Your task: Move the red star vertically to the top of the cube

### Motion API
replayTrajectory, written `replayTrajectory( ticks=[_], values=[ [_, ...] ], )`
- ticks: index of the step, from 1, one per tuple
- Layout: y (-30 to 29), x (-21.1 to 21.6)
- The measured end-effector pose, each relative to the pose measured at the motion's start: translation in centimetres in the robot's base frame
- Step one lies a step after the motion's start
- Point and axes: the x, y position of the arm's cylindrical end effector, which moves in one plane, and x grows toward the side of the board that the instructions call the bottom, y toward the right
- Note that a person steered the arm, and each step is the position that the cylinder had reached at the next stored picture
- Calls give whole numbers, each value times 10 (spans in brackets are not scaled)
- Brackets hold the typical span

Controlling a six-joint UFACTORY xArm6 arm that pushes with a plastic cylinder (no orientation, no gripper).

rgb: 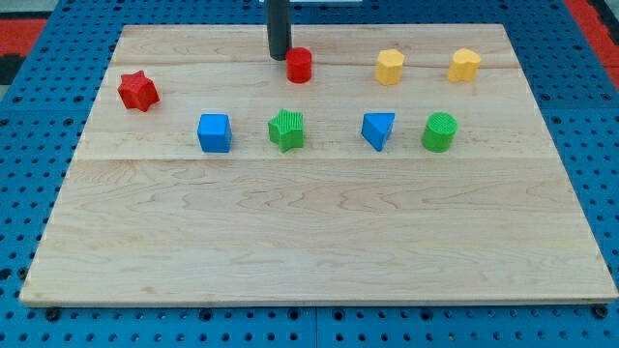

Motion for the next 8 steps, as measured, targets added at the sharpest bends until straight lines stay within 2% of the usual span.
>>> replayTrajectory(
  ticks=[1, 3, 4, 5, 6, 7, 8],
  values=[
    [-25, -7],
    [-226, -34],
    [-265, -26],
    [-264, 16],
    [-252, 82],
    [-239, 91],
    [-194, 83]
  ],
)
